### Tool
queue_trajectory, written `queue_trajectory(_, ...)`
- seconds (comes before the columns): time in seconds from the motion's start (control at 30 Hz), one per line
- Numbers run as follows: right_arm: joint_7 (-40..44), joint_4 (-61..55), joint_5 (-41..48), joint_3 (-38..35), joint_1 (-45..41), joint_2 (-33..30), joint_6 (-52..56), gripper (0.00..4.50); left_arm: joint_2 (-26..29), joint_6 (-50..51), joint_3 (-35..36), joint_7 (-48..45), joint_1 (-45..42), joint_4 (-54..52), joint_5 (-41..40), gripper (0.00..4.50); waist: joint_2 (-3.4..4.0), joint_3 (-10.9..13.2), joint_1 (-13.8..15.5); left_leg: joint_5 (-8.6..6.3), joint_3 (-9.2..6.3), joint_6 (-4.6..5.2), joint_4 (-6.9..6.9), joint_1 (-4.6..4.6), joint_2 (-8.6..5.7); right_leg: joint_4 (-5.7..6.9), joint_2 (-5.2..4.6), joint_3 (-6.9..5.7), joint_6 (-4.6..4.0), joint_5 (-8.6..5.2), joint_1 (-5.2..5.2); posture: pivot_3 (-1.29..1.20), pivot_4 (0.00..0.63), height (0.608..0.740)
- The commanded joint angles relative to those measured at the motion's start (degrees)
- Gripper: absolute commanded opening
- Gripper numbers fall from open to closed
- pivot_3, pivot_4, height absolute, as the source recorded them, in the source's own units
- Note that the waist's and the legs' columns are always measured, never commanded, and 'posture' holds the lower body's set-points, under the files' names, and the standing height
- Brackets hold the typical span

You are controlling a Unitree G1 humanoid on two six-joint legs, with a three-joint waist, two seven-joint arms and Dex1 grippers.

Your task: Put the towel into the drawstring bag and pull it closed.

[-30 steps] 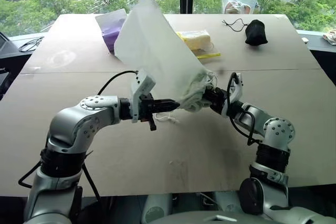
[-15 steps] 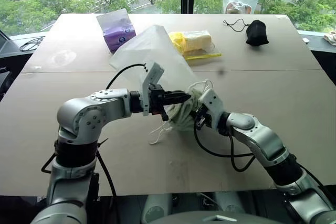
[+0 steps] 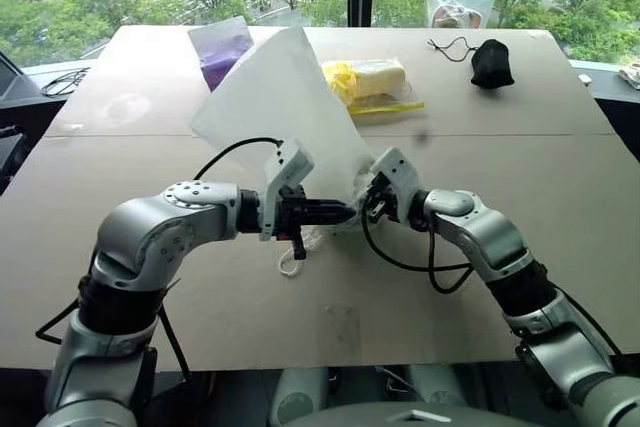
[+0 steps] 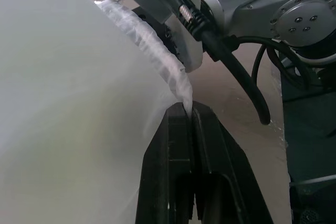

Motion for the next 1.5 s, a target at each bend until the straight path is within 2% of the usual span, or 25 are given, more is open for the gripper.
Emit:
queue_trajectory(0.03, 2.98, -4.37, 6.35, -6.89, 1.28, -0.16, 3.27, 1.30, -0.03, -0.98, 2.99, 0.00, -0.34, 3.06, -0.13, 0.00, 0.00, 0.00, 0.03, 0.00, 0.00, 0.00, 0.00, 0.00, 0.00, 0.00, 0.00, 0.00, 0.00, 0.00, 0.00, 0.00, 0.150, 0.740)
queue_trajectory(0.17, 2.82, -10.03, 7.08, -7.67, 4.64, -2.32, 6.46, 3.33, -0.69, -0.86, 5.36, 0.57, -1.05, 7.23, -0.56, 0.00, 0.00, 0.01, 0.03, 0.00, 0.00, 0.01, -0.02, -0.02, 0.00, 0.00, 0.00, 0.00, 0.00, 0.00, -0.01, 0.00, 0.150, 0.740)
queue_trajectory(0.23, 3.23, -13.62, 8.63, -8.13, 6.41, -3.21, 8.45, 3.97, -1.25, -0.48, 6.40, 0.78, -1.58, 8.70, -1.17, 0.00, 0.00, 0.01, -0.05, 0.00, 0.00, 0.01, -0.02, -0.02, 0.00, -0.01, -0.01, 0.00, 0.00, 0.00, -0.02, 0.00, 0.150, 0.740)
queue_trajectory(0.33, 2.91, -16.76, 9.93, -8.40, 7.43, -3.23, 9.98, 3.97, -1.56, -0.64, 6.78, 0.47, -1.97, 9.81, -1.11, 0.00, 0.00, 0.01, -0.18, 0.00, 0.01, 0.01, -0.03, -0.02, 0.00, 0.00, -0.01, 0.00, 0.00, 0.00, -0.02, 0.00, 0.150, 0.740)
queue_trajectory(0.47, -1.92, -16.29, 10.88, -9.83, 6.76, 2.59, 10.92, 3.97, -1.62, -1.19, 6.55, 0.01, -1.99, 10.74, -0.51, 0.00, -0.01, 0.00, -0.53, 0.00, 0.00, 0.01, -0.03, 0.00, 0.00, 0.01, -0.01, 0.00, 0.01, 0.00, -0.03, 0.00, 0.150, 0.740)
queue_trajectory(0.63, -7.58, -8.06, 6.79, -8.18, 4.03, 10.02, 7.77, 3.97, -1.41, -1.49, 6.27, -0.37, -1.76, 10.91, -0.09, 0.00, -0.01, 0.00, -0.64, 0.00, 0.01, 0.00, -0.03, 0.00, 0.00, 0.01, -0.01, 0.00, 0.00, 0.00, -0.03, 0.00, 0.150, 0.740)
queue_trajectory(0.77, -8.05, -4.45, 8.88, -10.91, 3.57, 14.52, 7.17, 3.97, -1.21, -1.42, 6.12, -0.47, -1.52, 10.24, -0.04, 0.00, -0.02, 0.00, -0.59, 0.00, 0.00, 0.01, -0.03, -0.02, 0.00, 0.00, -0.01, 0.00, -0.01, 0.01, -0.02, 0.00, 0.150, 0.740)
queue_trajectory(0.9, -6.68, -1.99, 6.46, -9.86, 3.21, 14.34, 3.35, 2.13, -0.93, -1.28, 6.29, -0.38, -1.13, 9.32, -0.20, 0.00, -0.01, 0.00, -0.69, 0.00, 0.01, 0.01, -0.03, -0.01, 0.00, 0.01, -0.01, 0.00, -0.01, 0.01, -0.02, 0.00, 0.150, 0.740)
queue_trajectory(0.97, -5.27, -1.82, 6.92, -10.18, 3.34, 14.81, 0.69, 1.42, -0.93, -1.15, 6.31, -0.16, -1.15, 9.00, -0.23, 0.00, -0.02, 0.00, -0.69, 0.00, 0.01, 0.01, -0.03, -0.01, 0.00, 0.01, -0.01, 0.00, -0.01, 0.01, -0.02, 0.00, 0.150, 0.740)
queue_trajectory(1.0, -3.91, -1.92, 5.93, -9.40, 3.33, 14.31, -2.40, 0.86, -0.74, -1.36, 6.08, -0.33, -1.12, 8.64, -0.07, 0.00, -0.01, 0.00, -0.70, 0.00, 0.01, 0.01, -0.03, 0.00, 0.00, 0.01, -0.01, 0.00, -0.01, 0.01, -0.02, 0.00, 0.150, 0.740)
queue_trajectory(1.07, -0.45, -2.82, 3.77, -6.88, 3.45, 12.54, -7.68, 0.10, -0.32, -1.44, 5.45, -0.81, -1.29, 7.84, 0.09, 0.00, -0.01, 0.00, -0.71, 0.00, 0.01, 0.01, -0.03, 0.00, 0.00, 0.02, -0.01, 0.00, -0.01, 0.01, -0.03, 0.00, 0.150, 0.740)
queue_trajectory(1.17, 3.67, -4.84, -0.52, -2.36, 2.97, 8.76, -13.78, 0.04, -0.55, -0.68, 5.09, -1.20, -3.23, 7.47, -0.68, 0.00, -0.01, 0.00, -0.65, 0.00, 0.02, 0.01, -0.03, 0.00, 0.00, 0.01, -0.01, 0.00, 0.00, 0.01, -0.02, 0.00, 0.150, 0.740)
queue_trajectory(1.37, 9.52, -4.63, -14.42, 8.60, -0.88, -1.42, -23.09, 0.04, -2.50, 4.05, 5.29, -1.62, -10.28, 10.94, -3.94, 0.00, -0.03, 0.01, -0.57, 0.01, 0.01, 0.01, 0.08, -0.01, 0.00, 0.07, 0.01, -0.02, 0.12, -0.07, -0.01, 0.00, 0.150, 0.740)
queue_trajectory(1.5, 11.74, -2.82, -18.08, 10.43, -1.40, -4.19, -26.00, 0.04, -3.67, 6.01, 5.01, -2.42, -13.33, 12.29, -5.43, 0.00, -0.05, 0.02, -0.61, 0.01, 0.02, 0.01, 0.15, 0.00, 0.00, 0.17, 0.01, -0.01, 0.07, -0.04, -0.01, 0.00, 0.150, 0.740)
